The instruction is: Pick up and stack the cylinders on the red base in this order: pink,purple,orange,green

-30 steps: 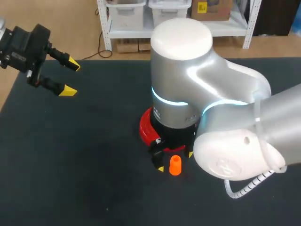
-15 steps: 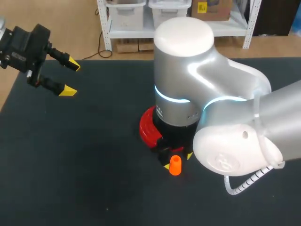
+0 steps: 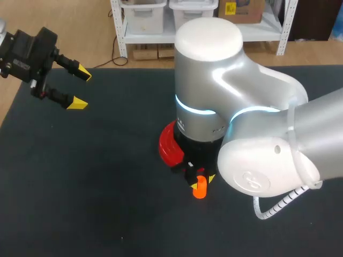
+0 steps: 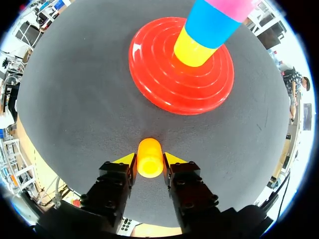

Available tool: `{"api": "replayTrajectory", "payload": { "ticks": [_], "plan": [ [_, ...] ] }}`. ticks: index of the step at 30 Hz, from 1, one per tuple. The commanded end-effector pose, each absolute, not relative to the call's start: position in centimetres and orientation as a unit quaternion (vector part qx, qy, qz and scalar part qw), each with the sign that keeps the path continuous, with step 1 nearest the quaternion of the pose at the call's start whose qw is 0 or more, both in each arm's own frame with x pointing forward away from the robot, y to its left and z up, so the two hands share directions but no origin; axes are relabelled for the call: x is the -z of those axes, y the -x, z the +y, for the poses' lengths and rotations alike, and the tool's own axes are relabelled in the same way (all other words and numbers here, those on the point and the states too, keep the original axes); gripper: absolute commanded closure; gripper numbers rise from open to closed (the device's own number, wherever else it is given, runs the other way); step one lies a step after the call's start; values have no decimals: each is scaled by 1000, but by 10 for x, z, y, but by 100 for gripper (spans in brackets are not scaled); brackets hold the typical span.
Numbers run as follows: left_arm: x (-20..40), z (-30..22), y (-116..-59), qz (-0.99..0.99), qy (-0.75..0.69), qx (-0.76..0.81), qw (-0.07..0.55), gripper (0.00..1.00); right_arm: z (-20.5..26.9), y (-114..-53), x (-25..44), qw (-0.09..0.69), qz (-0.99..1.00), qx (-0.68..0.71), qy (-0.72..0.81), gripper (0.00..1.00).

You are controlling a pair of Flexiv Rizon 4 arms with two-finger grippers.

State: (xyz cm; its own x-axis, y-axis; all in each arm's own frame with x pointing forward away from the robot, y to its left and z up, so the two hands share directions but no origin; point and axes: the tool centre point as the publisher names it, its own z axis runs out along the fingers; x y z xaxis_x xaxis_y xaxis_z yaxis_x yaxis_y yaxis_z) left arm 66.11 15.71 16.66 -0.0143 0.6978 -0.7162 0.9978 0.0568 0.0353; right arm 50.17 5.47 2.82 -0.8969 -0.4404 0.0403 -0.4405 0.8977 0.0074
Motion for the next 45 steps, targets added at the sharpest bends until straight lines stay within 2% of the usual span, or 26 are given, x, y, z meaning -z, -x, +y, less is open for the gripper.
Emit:
{"api": "replayTrajectory", "payload": {
  "ticks": [1,11,20,27,45],
  "plan": [
    [-165,158,-660,664,-638,255,296,0,50,-507,-58,26,-975,-8,-219,100],
    [-165,158,-660,664,-638,255,296,0,40,-560,-188,-26,-979,-1,-202,100],
    [-165,158,-660,664,-638,255,296,0,48,-633,-253,-67,-979,7,-193,100],
    [-165,158,-660,664,-638,255,296,0,58,-659,-252,-54,-978,4,-203,100],
    [-165,158,-660,664,-638,255,296,0,62,-657,-223,-14,-975,-2,-224,100]
  ]
}}
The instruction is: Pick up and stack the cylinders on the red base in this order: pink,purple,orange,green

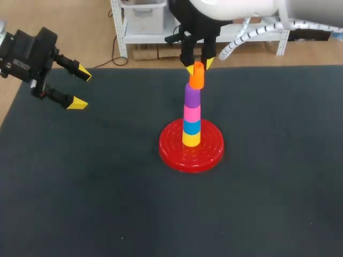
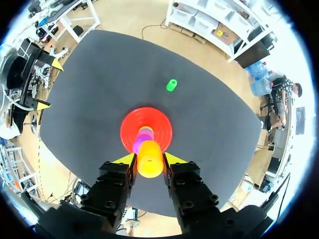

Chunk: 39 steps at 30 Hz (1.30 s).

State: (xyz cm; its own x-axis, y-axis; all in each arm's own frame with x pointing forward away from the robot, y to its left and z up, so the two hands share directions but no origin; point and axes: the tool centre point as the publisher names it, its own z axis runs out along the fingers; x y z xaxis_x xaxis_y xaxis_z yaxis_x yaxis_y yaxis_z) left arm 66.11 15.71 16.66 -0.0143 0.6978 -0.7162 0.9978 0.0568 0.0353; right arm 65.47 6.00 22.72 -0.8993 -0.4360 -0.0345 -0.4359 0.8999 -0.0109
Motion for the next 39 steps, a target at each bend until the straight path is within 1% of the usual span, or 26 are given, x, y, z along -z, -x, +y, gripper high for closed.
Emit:
{"api": "replayTrajectory", "payload": {
  "ticks": [1,12,30,31,32,33,39],
  "plan": [
    [-165,158,-660,664,-638,255,296,0,63,-658,-222,11,975,2,224,100],
    [-165,158,-660,664,-638,255,296,0,65,-652,-226,15,973,-4,230,100],
    [-165,158,-660,664,-638,255,296,0,71,-653,-205,-9,972,2,233,100],
    [-165,158,-660,664,-638,255,296,0,72,-652,-207,-7,972,1,233,78],
    [-165,158,-660,664,-638,255,296,0,72,-651,-211,-2,972,-4,234,11],
    [-165,158,-660,664,-638,255,296,0,72,-651,-215,1,972,-8,235,0],
    [-165,158,-660,664,-638,255,296,0,68,-659,-249,28,975,-35,218,0]
  ]
}}
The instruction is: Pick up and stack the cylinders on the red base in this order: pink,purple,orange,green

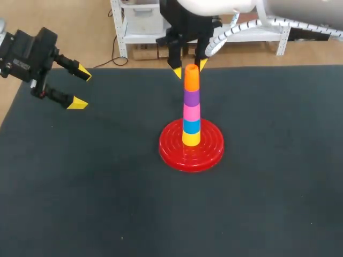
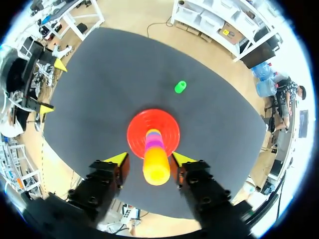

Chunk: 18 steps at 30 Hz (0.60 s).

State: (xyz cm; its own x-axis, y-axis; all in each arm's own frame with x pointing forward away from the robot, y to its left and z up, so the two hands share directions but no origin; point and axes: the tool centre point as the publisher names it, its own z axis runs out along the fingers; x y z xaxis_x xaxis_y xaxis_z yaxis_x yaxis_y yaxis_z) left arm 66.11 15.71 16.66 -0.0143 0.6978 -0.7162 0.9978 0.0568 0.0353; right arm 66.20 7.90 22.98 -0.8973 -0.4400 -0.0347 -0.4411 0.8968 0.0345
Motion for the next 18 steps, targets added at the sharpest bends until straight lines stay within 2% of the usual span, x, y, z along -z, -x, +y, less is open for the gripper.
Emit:
{"api": "replayTrajectory", "payload": {
  "ticks": [1,7,18],
  "plan": [
    [-165,158,-660,664,-638,255,296,0,67,-663,-255,32,976,-39,211,0],
    [-165,158,-660,664,-638,255,296,0,65,-712,-258,59,979,-45,188,0],
    [-165,158,-660,664,-638,255,296,0,62,-808,-175,45,987,-34,150,0]
  ]
}}
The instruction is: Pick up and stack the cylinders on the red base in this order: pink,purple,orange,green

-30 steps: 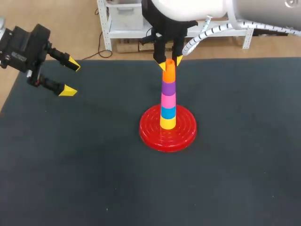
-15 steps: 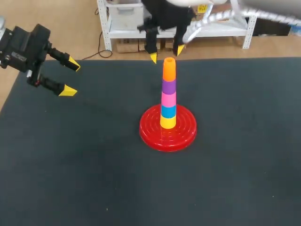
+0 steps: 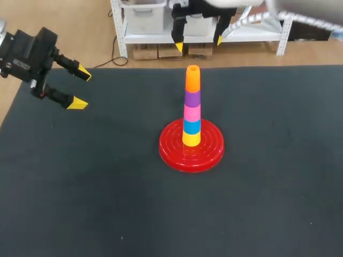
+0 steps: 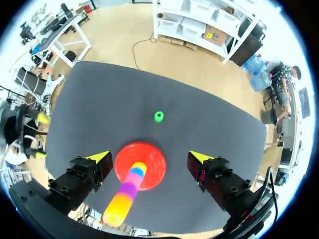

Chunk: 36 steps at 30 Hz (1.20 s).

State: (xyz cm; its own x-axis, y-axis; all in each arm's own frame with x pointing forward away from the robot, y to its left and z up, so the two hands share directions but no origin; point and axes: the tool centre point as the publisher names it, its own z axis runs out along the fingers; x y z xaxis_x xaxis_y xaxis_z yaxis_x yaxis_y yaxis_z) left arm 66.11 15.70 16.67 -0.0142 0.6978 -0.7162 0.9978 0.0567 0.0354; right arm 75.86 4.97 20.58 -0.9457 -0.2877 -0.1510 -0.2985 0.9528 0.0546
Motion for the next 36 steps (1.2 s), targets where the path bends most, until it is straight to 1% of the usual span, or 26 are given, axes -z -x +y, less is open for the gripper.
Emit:
{"api": "replayTrajectory", "payload": {
  "ticks": [1,8,17,36],
  "plan": [
    [-165,158,-660,664,-638,255,296,0,62,-814,-167,46,987,-33,150,0],
    [-165,158,-660,664,-638,255,296,0,54,-834,-111,34,989,-11,143,0],
    [-165,158,-660,664,-638,255,296,0,48,-830,-72,22,989,-7,148,0],
    [-165,158,-660,664,-638,255,296,0,52,-823,-52,15,990,-18,139,0]
  ]
}}
